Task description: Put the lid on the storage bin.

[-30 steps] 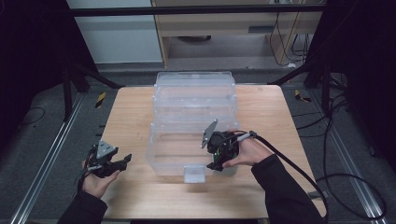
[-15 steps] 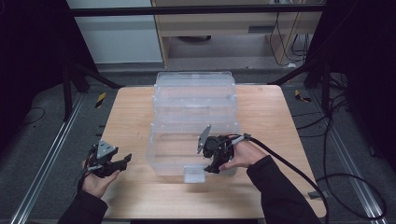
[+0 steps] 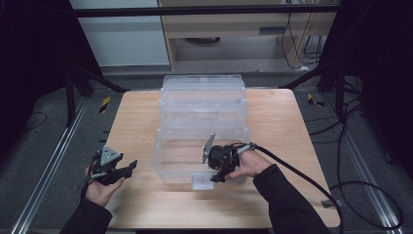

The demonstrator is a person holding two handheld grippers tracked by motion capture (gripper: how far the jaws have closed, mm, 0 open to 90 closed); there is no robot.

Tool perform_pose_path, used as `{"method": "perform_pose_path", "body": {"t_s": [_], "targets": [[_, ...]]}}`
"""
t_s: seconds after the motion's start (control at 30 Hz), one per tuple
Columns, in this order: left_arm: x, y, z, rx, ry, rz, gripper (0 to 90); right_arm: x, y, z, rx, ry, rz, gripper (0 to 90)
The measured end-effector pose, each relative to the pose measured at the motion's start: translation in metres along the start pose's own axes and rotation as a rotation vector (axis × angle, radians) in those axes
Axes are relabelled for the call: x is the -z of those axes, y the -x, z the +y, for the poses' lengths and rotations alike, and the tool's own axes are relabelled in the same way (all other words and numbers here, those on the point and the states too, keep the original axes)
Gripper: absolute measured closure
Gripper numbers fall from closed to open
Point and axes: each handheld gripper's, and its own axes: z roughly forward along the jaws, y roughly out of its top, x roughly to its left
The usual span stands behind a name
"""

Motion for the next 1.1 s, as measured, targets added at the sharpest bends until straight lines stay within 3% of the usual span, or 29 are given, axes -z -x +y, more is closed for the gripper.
{"method": "perform_pose_path", "body": {"t_s": [0.2, 0.33, 0.6, 0.93, 0.97, 1.1], "targets": [[0.002, 0.0, 0.004, -0.003, 0.013, -0.007, 37.3, -0.001, 0.001, 0.0, -0.011, -0.009, 0.025, 59.3], [0.005, 0.002, 0.015, -0.016, 0.037, -0.026, 37.2, -0.001, 0.001, 0.0, -0.017, -0.006, 0.048, 66.5], [0.011, 0.001, 0.035, -0.036, 0.081, -0.041, 37.1, -0.001, 0.0, -0.001, -0.013, 0.0, 0.049, 66.5], [0.005, 0.0, 0.069, -0.067, 0.106, -0.119, 36.5, -0.001, -0.003, -0.002, 0.001, 0.008, 0.03, 66.8], [0.003, 0.001, 0.076, -0.073, 0.117, -0.148, 36.5, -0.001, -0.003, -0.002, 0.002, 0.008, 0.03, 66.8], [0.001, 0.002, 0.091, -0.119, 0.131, -0.2, 36.7, -0.001, -0.003, -0.002, 0.005, 0.006, 0.028, 66.9]]}}
